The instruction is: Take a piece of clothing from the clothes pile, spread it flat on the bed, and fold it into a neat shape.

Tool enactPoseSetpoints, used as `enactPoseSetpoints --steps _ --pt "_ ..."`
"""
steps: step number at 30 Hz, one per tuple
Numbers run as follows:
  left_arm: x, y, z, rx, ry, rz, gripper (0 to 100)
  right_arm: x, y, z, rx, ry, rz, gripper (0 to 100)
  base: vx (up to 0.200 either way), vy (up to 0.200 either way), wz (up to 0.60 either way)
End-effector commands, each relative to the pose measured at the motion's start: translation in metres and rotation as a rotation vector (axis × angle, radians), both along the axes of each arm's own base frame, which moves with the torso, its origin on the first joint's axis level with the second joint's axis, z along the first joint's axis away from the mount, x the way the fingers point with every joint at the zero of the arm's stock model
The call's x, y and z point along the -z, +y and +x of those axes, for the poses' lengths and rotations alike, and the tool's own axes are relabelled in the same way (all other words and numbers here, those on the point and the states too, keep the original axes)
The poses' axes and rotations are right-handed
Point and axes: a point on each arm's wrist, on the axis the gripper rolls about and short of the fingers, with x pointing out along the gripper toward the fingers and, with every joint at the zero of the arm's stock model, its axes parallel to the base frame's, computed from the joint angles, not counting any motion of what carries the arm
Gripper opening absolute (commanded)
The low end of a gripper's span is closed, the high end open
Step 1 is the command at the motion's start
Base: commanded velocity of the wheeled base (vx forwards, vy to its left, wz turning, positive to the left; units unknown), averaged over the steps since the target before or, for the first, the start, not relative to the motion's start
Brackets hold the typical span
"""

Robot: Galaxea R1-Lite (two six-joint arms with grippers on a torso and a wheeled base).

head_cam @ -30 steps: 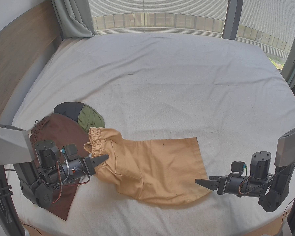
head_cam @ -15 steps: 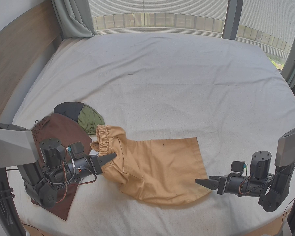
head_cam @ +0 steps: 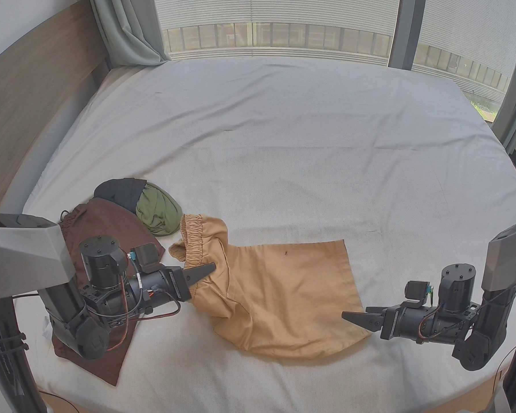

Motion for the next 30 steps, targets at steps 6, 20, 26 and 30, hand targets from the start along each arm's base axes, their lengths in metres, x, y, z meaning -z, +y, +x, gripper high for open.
enactPoseSetpoints --steps 6,20,26,30 --pt "-0.006 -0.020 0.004 0.042 0.023 -0.041 0 -0.004 0.000 0.000 0.001 -0.015 0.006 100 0.000 0.000 0.00" --pt "-0.012 -0.058 0.003 0.132 0.072 -0.101 0 -0.011 -0.002 0.003 0.013 -0.045 0.020 100 0.000 0.000 0.00" --pt "-0.008 -0.070 0.004 0.157 0.108 -0.110 0 -0.011 -0.002 0.005 0.015 -0.052 0.023 100 0.000 0.000 0.00" --pt "0.000 -0.079 0.003 0.178 0.123 -0.110 0 -0.014 -0.002 0.006 0.017 -0.064 0.028 100 0.000 0.000 0.00"
